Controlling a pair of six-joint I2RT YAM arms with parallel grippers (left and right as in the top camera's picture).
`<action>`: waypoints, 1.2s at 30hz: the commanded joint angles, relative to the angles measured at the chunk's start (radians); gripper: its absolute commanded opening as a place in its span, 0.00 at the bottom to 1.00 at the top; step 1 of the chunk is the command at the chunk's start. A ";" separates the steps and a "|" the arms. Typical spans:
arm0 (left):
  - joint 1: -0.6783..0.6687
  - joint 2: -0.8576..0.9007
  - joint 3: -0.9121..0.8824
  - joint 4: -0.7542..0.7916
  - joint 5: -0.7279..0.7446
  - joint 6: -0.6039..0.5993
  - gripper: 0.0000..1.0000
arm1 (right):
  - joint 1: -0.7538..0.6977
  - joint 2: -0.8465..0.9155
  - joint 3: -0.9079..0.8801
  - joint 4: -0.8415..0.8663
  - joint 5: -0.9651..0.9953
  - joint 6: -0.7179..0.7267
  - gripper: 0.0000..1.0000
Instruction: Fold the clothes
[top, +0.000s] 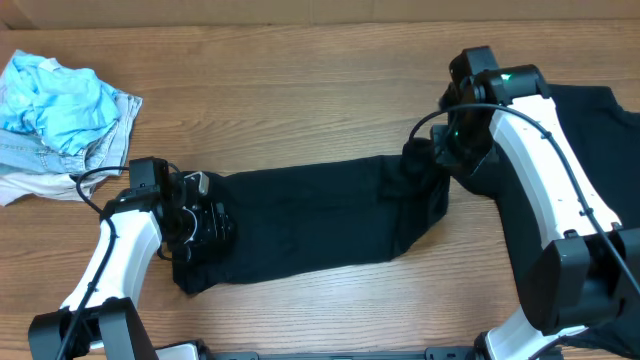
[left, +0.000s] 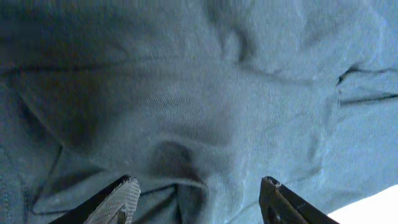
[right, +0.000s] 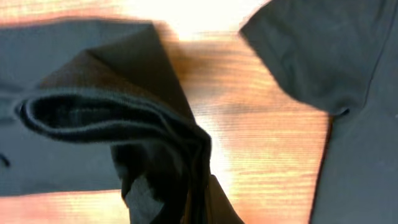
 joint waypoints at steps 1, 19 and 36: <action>-0.003 -0.003 -0.007 0.022 0.002 -0.034 0.68 | 0.020 -0.026 -0.002 -0.035 -0.020 -0.056 0.04; -0.003 -0.004 0.209 -0.117 0.003 -0.021 0.74 | 0.323 -0.025 -0.206 0.158 -0.103 -0.047 0.05; -0.003 -0.003 0.237 -0.137 0.001 -0.014 0.77 | 0.521 -0.025 -0.237 0.436 -0.191 -0.021 0.09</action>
